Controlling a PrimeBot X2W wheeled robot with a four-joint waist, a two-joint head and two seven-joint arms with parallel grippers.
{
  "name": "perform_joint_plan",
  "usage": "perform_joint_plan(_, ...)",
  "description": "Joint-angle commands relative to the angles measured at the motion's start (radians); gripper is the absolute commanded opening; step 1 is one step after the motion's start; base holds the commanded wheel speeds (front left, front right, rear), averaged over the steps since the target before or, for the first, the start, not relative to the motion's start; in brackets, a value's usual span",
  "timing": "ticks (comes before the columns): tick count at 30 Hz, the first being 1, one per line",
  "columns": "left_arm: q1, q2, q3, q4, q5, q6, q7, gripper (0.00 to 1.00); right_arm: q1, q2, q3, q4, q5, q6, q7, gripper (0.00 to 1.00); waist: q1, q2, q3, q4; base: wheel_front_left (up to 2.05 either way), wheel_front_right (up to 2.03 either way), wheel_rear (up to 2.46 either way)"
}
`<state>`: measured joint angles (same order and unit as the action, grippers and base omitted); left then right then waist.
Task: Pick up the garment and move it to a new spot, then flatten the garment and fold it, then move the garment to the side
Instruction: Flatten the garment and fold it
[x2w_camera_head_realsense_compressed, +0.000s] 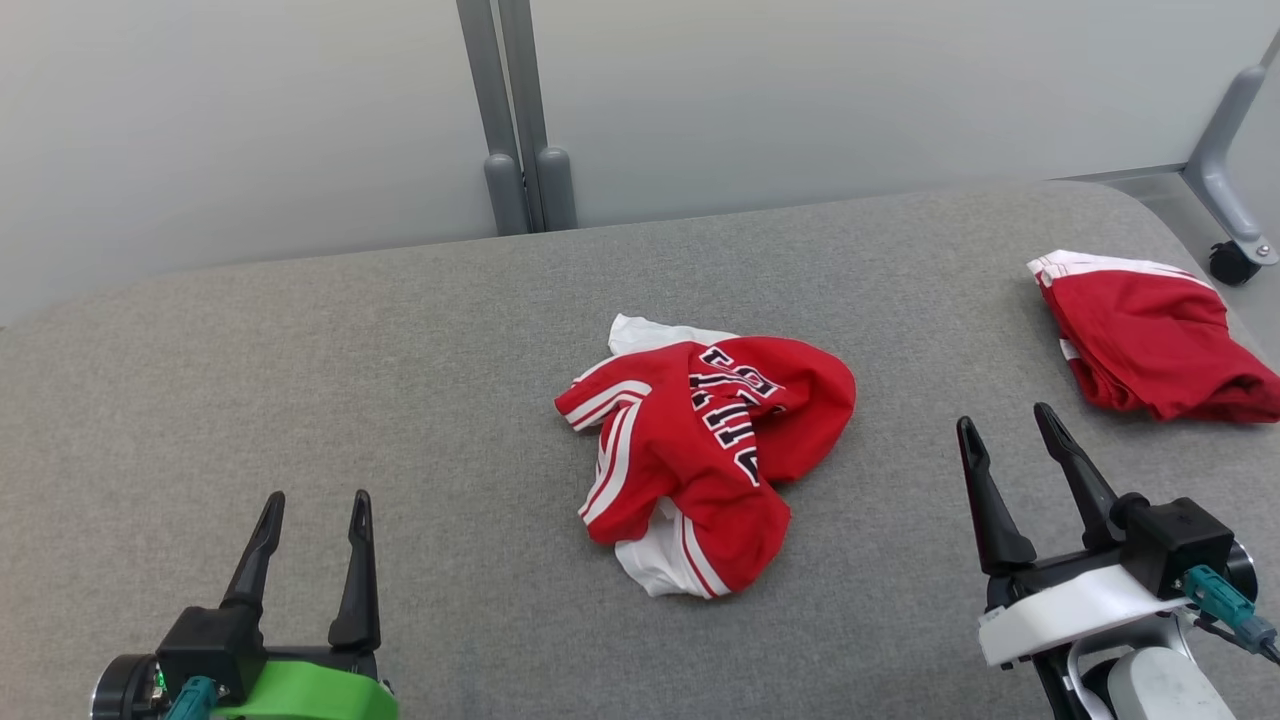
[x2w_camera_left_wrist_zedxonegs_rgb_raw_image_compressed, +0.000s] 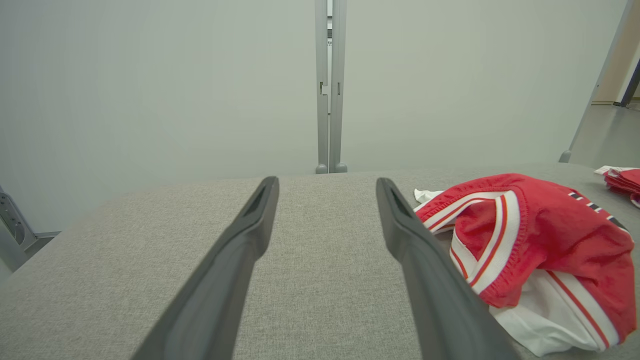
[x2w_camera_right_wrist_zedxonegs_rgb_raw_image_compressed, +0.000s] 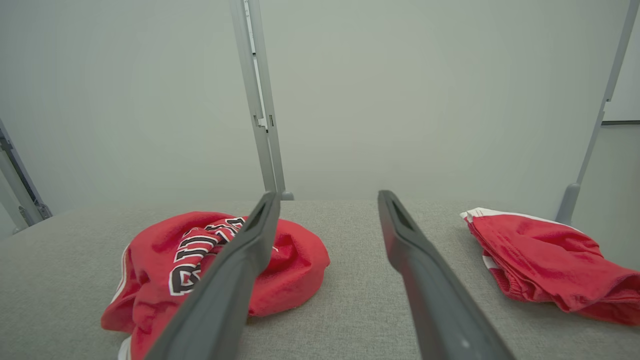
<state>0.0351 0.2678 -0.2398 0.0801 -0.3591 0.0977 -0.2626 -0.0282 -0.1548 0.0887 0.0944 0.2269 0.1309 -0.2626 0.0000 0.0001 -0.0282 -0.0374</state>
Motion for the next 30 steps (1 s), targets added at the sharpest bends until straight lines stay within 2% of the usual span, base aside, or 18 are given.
perform_joint_plan(1,0.009,-0.001,0.005,0.005,0.008,-0.005,-0.003,1.00,-0.011,-0.002,-0.002,0.002,0.000,0.000,-0.003,1.00,0.0000,-0.0001,0.001,-0.001,0.00,0.00,0.00)
perform_joint_plan(15,-0.031,-0.023,-0.003,0.036,0.024,-0.046,-0.003,1.00,-0.018,0.004,-0.004,-0.003,-0.001,0.000,-0.003,1.00,0.0000,-0.0001,0.018,-0.010,0.00,0.00,0.00)
perform_joint_plan(19,-0.065,-0.040,-0.042,0.052,0.018,-0.085,0.009,1.00,-0.023,0.004,-0.003,-0.005,-0.003,0.000,-0.003,1.00,0.0000,-0.0001,0.032,-0.014,0.00,0.00,0.00)
perform_joint_plan(24,-0.153,-0.071,-0.117,0.128,-0.006,-0.150,0.116,1.00,-0.052,0.001,0.008,-0.011,-0.003,0.000,-0.003,1.00,0.0000,-0.0001,0.075,-0.037,0.00,0.00,0.00)
perform_joint_plan(30,-0.258,-0.071,-0.205,0.242,-0.032,-0.203,0.295,1.00,-0.086,0.011,0.014,-0.012,-0.007,0.000,-0.003,1.00,0.0000,-0.0001,0.131,-0.083,0.00,0.00,0.00)
